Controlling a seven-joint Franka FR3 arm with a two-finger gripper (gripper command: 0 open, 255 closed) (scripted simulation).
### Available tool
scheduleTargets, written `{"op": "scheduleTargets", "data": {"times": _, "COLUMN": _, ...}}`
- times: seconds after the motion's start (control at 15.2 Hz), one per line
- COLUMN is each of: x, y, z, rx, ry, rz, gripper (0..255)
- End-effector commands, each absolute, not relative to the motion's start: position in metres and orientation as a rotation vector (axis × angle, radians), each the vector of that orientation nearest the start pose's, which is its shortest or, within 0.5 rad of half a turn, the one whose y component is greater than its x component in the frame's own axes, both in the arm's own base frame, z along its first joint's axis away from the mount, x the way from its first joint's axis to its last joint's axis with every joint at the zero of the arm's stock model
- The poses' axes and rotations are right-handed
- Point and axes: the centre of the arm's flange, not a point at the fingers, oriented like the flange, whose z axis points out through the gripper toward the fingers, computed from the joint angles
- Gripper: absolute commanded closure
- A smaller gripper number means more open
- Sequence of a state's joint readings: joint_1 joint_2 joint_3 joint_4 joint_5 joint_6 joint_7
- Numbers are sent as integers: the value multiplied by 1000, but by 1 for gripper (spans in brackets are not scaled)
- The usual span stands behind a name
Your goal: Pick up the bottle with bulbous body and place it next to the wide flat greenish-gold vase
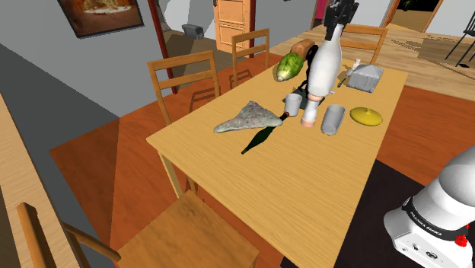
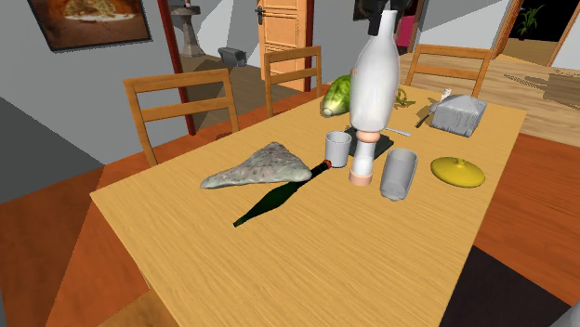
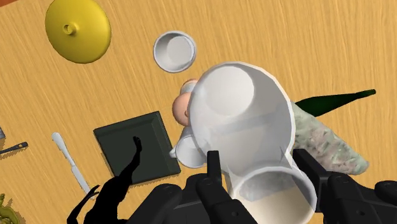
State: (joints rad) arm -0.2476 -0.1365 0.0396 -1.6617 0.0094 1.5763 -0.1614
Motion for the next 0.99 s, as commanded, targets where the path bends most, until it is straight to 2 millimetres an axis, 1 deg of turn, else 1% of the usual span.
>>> {"op": "scheduleTargets", "data": {"times": 0.0, "x": 506, "y": -131, "z": 648, "rx": -3146, "ry": 72, "rz": -82, "gripper": 255}}
{"op": "scheduleTargets", "data": {"times": 0.92, "x": 531, "y": -308, "z": 602, "rx": -3146, "ry": 72, "rz": -82, "gripper": 255}}
